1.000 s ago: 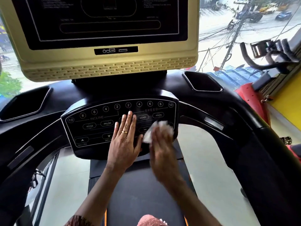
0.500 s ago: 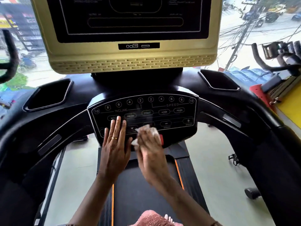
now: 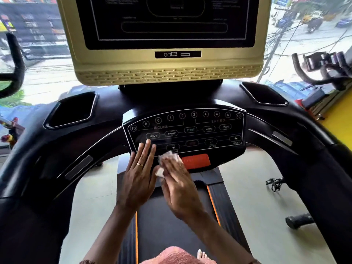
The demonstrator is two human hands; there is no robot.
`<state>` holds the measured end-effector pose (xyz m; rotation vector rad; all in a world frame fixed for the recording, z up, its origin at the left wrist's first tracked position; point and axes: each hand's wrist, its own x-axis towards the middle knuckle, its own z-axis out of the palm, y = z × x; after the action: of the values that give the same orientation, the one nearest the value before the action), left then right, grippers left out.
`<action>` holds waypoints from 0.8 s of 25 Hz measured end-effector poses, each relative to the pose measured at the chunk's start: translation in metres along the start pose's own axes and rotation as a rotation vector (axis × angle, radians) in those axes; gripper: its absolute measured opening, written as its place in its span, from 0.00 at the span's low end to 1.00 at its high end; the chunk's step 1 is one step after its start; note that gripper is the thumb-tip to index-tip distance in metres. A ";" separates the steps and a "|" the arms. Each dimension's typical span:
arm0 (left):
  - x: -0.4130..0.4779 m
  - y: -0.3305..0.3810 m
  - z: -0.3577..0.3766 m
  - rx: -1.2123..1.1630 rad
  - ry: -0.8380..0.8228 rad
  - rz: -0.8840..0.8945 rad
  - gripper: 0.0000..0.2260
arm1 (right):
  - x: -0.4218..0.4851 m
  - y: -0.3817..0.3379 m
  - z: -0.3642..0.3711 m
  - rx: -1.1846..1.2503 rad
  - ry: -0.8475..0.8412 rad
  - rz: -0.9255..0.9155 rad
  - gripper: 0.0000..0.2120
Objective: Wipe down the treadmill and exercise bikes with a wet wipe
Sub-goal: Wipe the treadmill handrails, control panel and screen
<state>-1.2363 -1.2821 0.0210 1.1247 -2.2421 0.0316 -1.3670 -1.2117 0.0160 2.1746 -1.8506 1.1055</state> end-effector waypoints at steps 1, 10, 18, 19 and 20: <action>-0.001 -0.004 -0.002 0.000 -0.010 0.027 0.24 | -0.002 0.007 -0.005 -0.024 -0.037 -0.037 0.19; -0.016 -0.038 -0.022 0.023 0.019 0.074 0.22 | 0.007 -0.026 0.021 -0.136 -0.049 0.023 0.22; -0.001 -0.089 -0.040 0.152 0.132 -0.172 0.25 | 0.137 -0.054 0.048 -0.249 -0.079 -0.026 0.23; -0.002 -0.088 -0.038 0.160 0.134 -0.171 0.24 | 0.143 -0.054 0.049 -0.242 -0.074 0.001 0.23; -0.004 -0.088 -0.037 0.166 0.135 -0.167 0.24 | 0.139 -0.053 0.052 -0.238 -0.072 -0.008 0.24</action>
<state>-1.1510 -1.3246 0.0274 1.3536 -2.0495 0.2226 -1.2943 -1.3380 0.0756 2.1088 -1.8906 0.7684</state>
